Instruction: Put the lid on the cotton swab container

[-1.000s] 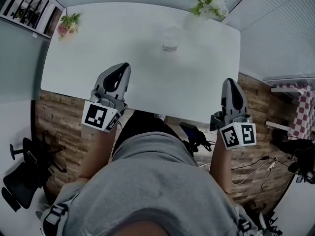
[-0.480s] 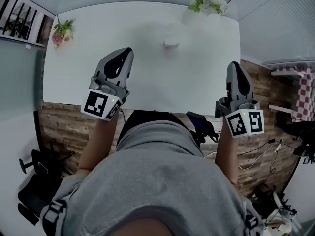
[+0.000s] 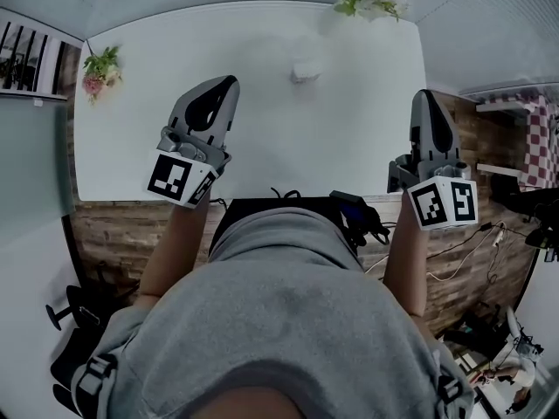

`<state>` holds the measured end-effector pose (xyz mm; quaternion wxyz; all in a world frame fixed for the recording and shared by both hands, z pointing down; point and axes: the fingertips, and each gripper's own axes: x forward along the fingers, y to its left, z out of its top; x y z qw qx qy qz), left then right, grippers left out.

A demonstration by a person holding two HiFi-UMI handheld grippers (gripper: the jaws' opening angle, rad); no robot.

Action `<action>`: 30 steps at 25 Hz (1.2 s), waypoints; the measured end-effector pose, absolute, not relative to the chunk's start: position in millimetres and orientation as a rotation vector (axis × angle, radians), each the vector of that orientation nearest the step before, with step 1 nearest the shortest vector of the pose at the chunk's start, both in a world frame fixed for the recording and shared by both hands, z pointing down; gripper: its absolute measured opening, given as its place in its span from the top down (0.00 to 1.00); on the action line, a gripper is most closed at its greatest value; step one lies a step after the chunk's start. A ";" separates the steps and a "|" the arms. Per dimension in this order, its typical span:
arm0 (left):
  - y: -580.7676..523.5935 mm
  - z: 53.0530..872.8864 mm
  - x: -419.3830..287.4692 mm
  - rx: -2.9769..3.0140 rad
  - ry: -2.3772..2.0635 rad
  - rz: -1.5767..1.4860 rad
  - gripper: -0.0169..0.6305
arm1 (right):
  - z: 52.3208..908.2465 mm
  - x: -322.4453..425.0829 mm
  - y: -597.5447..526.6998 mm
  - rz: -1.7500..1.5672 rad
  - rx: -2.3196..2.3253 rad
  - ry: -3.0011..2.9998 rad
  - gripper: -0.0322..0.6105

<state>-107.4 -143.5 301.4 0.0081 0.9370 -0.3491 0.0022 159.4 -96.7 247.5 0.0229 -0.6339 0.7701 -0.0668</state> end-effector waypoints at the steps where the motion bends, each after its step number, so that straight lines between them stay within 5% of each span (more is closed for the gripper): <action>1: -144.2 302.0 -105.1 2.933 -1.083 0.015 0.96 | 247.6 161.5 -96.9 -0.206 -1.969 2.380 0.91; 30: -144.7 374.8 -28.4 2.871 -0.934 0.130 0.96 | 292.9 196.5 -131.9 -0.362 -1.858 2.491 0.91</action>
